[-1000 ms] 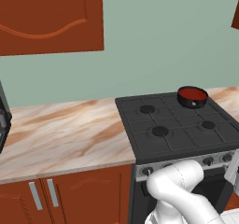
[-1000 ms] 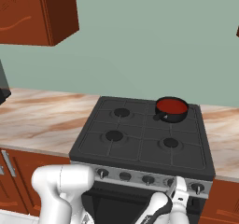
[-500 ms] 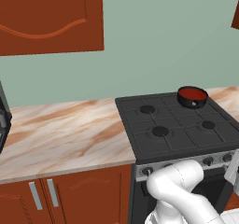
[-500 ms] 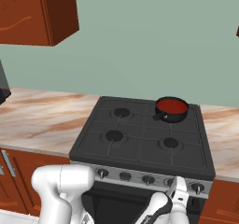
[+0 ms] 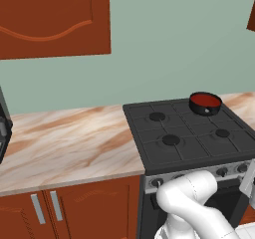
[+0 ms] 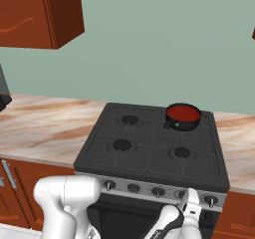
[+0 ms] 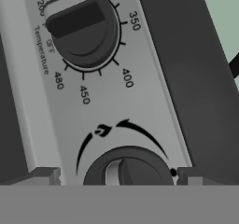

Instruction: Wait until the marinara sauce is simmered to a deep red color and then turn off the stove.

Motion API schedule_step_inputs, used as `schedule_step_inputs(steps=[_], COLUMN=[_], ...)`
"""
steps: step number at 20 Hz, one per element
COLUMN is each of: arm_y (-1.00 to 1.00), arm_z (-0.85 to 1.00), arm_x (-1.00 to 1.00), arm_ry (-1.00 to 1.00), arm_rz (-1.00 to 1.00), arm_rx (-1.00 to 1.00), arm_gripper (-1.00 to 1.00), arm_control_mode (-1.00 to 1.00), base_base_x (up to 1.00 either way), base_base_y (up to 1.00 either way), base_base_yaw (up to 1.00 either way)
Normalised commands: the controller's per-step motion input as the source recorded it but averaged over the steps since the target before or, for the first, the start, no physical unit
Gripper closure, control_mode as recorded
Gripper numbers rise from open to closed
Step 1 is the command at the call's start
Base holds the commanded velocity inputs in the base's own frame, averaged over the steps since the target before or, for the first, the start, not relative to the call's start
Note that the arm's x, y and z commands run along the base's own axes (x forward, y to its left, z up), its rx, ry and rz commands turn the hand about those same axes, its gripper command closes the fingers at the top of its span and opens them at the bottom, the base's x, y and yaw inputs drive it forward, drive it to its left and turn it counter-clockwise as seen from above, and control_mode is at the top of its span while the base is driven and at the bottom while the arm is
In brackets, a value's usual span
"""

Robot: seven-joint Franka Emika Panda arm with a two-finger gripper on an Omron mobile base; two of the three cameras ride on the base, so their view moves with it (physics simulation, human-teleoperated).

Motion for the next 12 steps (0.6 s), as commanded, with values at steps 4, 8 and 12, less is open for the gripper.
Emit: schedule_step_inputs(steps=[4,8,12], arm_y=[0.0,0.0,0.0], arm_z=[0.0,0.0,0.0], arm_x=[0.0,0.0,0.0], arm_ry=[0.0,0.0,0.0], arm_rz=[0.0,0.0,0.0], arm_rx=[0.0,0.0,0.0], arm_gripper=[-1.0,-1.0,-1.0], arm_control_mode=[-1.0,-1.0,-1.0], base_base_x=[0.0,0.0,0.0], base_base_y=[0.0,0.0,0.0], base_base_yaw=[0.0,0.0,0.0])
